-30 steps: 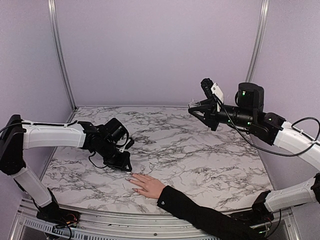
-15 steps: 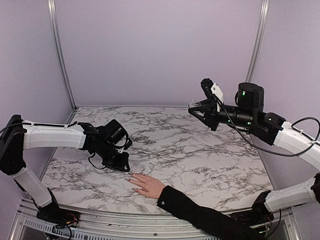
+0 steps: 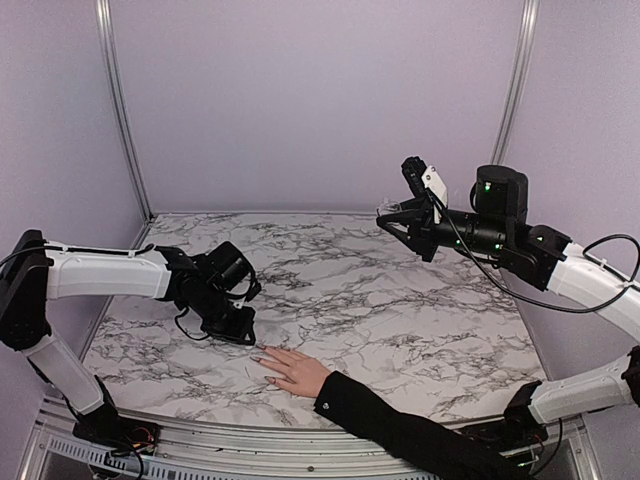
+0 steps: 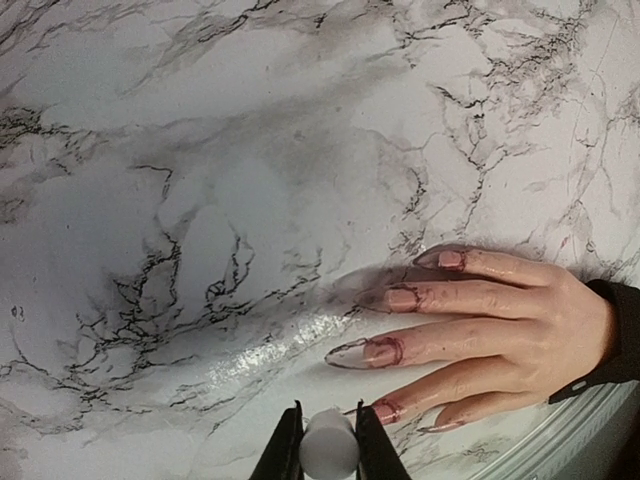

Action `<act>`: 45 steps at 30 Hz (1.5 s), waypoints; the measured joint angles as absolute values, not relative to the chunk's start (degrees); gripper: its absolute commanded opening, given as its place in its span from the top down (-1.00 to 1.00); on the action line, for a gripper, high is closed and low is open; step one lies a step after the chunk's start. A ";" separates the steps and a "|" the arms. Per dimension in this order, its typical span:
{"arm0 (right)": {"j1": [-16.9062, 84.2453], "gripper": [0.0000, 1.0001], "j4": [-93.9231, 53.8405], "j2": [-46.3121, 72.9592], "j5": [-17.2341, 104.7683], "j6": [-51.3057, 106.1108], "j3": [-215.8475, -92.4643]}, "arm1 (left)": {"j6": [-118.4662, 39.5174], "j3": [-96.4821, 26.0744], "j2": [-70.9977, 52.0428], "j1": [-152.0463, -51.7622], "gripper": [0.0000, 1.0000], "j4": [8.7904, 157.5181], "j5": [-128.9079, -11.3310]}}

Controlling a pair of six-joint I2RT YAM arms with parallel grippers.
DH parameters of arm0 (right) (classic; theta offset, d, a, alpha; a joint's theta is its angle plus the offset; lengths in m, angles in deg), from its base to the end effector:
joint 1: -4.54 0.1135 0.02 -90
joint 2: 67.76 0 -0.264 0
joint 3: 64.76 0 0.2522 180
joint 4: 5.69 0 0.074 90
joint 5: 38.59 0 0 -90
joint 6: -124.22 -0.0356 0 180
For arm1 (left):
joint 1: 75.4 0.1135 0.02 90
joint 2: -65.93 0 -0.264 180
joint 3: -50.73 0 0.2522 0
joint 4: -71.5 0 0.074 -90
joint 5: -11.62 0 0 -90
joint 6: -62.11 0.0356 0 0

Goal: Paint the nails
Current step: Paint the nail polish on the nail, then close the nail polish bottle.

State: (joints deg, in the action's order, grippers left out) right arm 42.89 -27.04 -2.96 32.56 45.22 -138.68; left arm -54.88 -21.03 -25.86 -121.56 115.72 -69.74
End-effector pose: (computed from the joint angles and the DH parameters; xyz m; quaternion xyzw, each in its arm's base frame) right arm 0.1982 0.1715 0.3695 -0.4140 0.6549 0.2703 0.5716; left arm 0.2127 -0.2292 0.1926 0.1784 0.9557 -0.1914 0.1347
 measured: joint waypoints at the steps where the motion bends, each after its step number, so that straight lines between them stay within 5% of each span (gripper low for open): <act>1: 42.89 1.00 -27.04 -2.96 32.56 45.22 -138.68 | -54.72 -21.03 -25.75 -121.40 1.00 115.87 -69.95; 12: 42.89 1.00 -27.11 -2.96 32.40 45.44 -138.68 | -52.19 -26.43 -23.46 -118.63 1.00 120.81 -72.32; 30: 42.91 1.00 -27.17 -3.68 25.08 48.96 -138.68 | -46.79 -66.80 -21.40 -118.04 1.00 124.48 -70.61; 45: 45.10 1.00 -27.19 -0.78 18.55 49.90 -139.95 | -39.07 -81.49 -28.79 -128.99 1.00 122.58 -64.12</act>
State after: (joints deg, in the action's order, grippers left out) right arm 45.10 -27.19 -0.78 18.55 49.90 -139.95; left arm -39.07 -81.49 -28.79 -128.99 122.58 -64.12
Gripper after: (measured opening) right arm 0.198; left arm 0.142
